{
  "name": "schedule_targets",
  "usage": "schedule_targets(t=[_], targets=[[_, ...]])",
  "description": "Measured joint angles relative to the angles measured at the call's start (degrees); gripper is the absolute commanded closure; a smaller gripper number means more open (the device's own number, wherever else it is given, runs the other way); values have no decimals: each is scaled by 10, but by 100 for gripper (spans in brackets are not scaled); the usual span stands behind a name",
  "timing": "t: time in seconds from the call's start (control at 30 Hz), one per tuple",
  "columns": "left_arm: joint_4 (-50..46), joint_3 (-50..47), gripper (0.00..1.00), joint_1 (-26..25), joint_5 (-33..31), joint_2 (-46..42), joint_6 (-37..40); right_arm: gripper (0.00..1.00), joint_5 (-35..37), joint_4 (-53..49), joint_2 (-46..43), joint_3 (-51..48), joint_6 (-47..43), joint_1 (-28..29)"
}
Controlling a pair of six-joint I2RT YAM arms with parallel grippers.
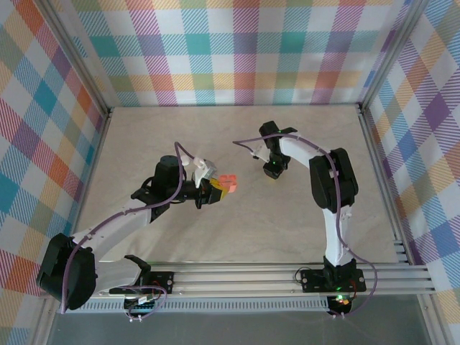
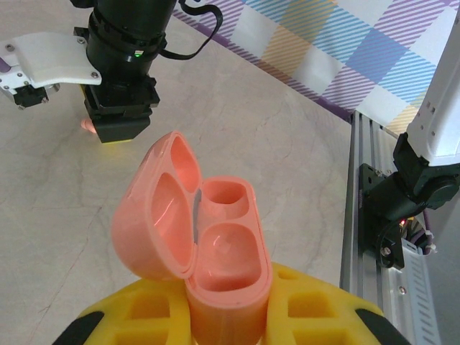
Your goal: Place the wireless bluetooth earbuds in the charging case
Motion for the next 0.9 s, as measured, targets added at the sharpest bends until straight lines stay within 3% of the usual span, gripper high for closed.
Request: schedule_targets(t=[0.53,0.73,0.9], targets=[[-1,0,100,8,-8,-28,-4,88,-43,-15,5,3,3,2],[-1,-14,100,8,-12,-62,-13,89,-132,-12,-13,-14,52,1],[-5,-23,100,8,-16,-91,-16,91,-252,-9,-66,-53,125,3]])
